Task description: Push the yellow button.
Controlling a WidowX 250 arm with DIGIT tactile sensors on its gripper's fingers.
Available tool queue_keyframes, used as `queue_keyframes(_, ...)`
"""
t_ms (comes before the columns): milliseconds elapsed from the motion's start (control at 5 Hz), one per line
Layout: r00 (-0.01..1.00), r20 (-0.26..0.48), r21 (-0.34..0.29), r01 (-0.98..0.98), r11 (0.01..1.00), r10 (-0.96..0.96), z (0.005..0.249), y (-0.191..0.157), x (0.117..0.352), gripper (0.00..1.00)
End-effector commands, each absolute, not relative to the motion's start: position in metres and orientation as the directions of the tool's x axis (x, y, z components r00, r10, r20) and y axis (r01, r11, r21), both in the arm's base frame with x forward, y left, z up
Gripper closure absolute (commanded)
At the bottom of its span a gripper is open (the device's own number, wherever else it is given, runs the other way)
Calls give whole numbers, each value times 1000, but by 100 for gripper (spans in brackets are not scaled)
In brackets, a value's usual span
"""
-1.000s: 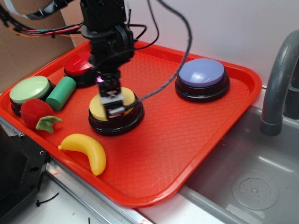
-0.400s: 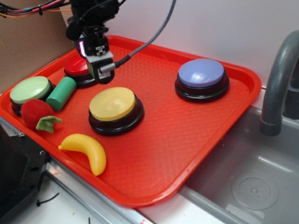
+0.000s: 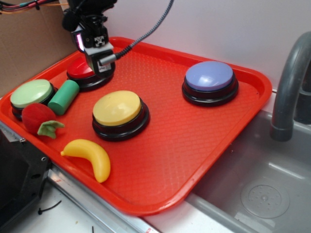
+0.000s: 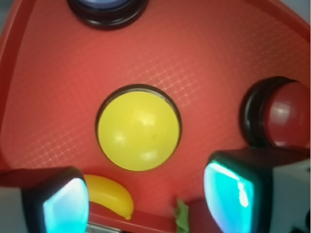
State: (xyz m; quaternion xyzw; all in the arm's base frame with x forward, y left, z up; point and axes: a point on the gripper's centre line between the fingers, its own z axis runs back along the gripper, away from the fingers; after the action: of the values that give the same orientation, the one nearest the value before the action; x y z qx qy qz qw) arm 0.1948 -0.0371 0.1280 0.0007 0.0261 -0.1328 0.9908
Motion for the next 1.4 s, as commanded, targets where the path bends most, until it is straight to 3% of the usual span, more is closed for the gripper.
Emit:
queue_keyframes(0, 969, 13, 4, 248, 969, -248, 148, -39, 201, 0)
queue_keyframes(1200, 976, 45, 23, 211, 977, -211, 173, -36, 201, 0)
